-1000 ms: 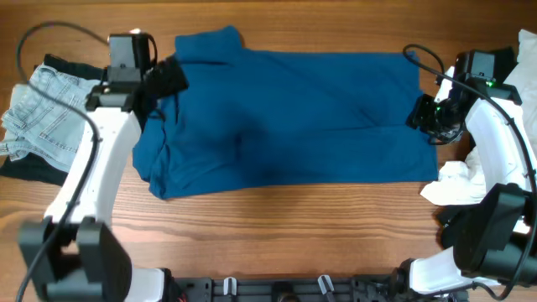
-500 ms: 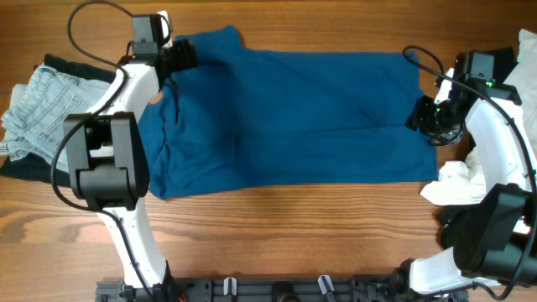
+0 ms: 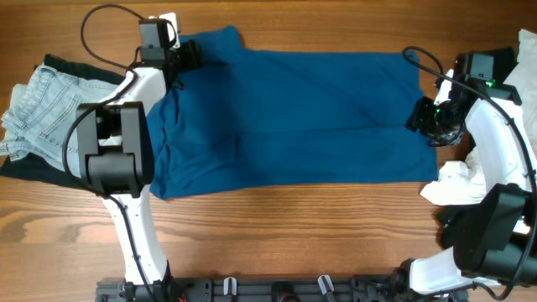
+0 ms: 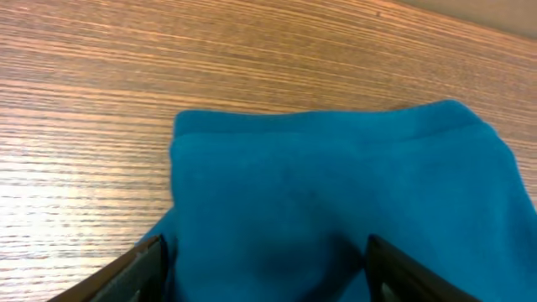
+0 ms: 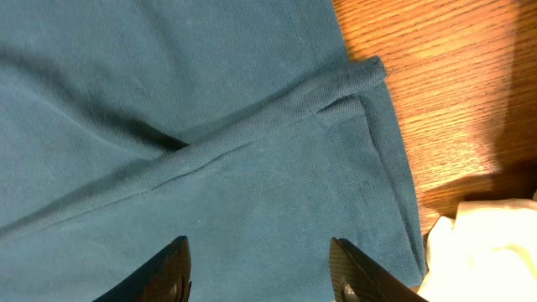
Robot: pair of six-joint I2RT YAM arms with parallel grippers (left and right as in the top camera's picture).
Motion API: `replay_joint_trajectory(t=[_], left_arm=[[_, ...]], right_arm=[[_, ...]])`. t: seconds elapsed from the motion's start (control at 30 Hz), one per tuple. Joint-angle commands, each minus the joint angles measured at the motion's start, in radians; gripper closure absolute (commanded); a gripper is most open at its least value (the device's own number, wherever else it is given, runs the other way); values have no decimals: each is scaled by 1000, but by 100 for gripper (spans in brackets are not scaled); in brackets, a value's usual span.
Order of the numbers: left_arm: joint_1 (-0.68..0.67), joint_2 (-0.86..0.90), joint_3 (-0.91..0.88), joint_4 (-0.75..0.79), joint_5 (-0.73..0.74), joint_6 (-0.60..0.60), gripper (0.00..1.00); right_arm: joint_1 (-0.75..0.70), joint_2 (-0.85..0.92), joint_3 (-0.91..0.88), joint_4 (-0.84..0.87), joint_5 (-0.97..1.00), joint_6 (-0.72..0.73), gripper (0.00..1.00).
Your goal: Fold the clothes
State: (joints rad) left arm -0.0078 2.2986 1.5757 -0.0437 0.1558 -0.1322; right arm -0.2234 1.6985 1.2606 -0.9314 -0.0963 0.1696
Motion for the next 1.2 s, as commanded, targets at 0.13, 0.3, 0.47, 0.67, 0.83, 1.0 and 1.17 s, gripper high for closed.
replay_joint_trajectory(t=[0.13,0.3,0.47,0.67,0.83,1.0,1.17], left_arm=[[-15,43,11,7,19,13,69],[-12,18,11,3,24,-78,89],[-11,-109,11,-79,92,-145,92],[-10,-239,11,-245,132,-145,94],[-10,-241,10,-336,122,-145,93],[-11,-241,10,-341,121,-145,93],[-14,-241,9,-373,120,-145,94]], right_arm=[[1,7,-9,-1,13,-9,47],[1,7,-8,7,14,-9,51],[-24,66,152,-65,-15,13,51],[-24,375,546,35,-46,-38,50],[4,536,553,355,-116,-14,44],[31,666,553,489,-82,106,44],[50,719,552,572,-25,181,43]])
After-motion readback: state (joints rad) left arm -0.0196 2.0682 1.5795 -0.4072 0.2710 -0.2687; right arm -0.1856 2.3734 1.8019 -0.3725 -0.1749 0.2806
